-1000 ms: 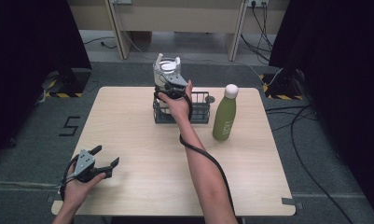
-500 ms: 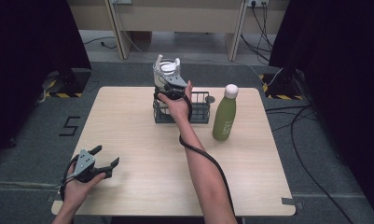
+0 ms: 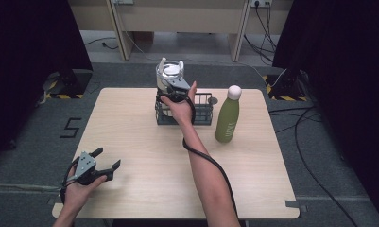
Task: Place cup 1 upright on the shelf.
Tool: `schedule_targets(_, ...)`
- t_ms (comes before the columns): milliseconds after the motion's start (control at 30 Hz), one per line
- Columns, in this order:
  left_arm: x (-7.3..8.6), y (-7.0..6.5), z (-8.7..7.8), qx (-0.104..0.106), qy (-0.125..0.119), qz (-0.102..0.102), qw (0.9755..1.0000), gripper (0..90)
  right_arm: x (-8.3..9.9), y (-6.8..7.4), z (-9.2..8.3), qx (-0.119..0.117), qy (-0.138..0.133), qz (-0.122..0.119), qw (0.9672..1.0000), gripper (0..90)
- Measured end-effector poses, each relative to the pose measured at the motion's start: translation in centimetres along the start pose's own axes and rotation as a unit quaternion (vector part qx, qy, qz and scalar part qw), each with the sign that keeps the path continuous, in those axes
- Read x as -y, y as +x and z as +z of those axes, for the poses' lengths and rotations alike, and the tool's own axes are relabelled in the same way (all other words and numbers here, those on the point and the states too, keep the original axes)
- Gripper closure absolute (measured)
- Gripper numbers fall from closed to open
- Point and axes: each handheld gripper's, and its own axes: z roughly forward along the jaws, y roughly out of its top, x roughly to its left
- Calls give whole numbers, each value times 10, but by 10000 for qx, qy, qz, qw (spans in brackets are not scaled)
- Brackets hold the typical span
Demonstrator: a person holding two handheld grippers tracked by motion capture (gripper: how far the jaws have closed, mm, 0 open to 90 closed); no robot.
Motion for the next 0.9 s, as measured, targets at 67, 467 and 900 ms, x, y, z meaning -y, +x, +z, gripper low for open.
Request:
schedule_targets(67,0,0,0,1,-2,-1,10000,133,-2,1,-2,-29,-20,-14,10000,54)
schedule_targets(467,0,0,0,-3,3,4,10000,133,-2,1,-10,-102,-7,-71,9999,20)
schedule_targets(900,0,0,0,-17,11,18,10000,133,2,1,-24,-137,-11,-28,9999,13)
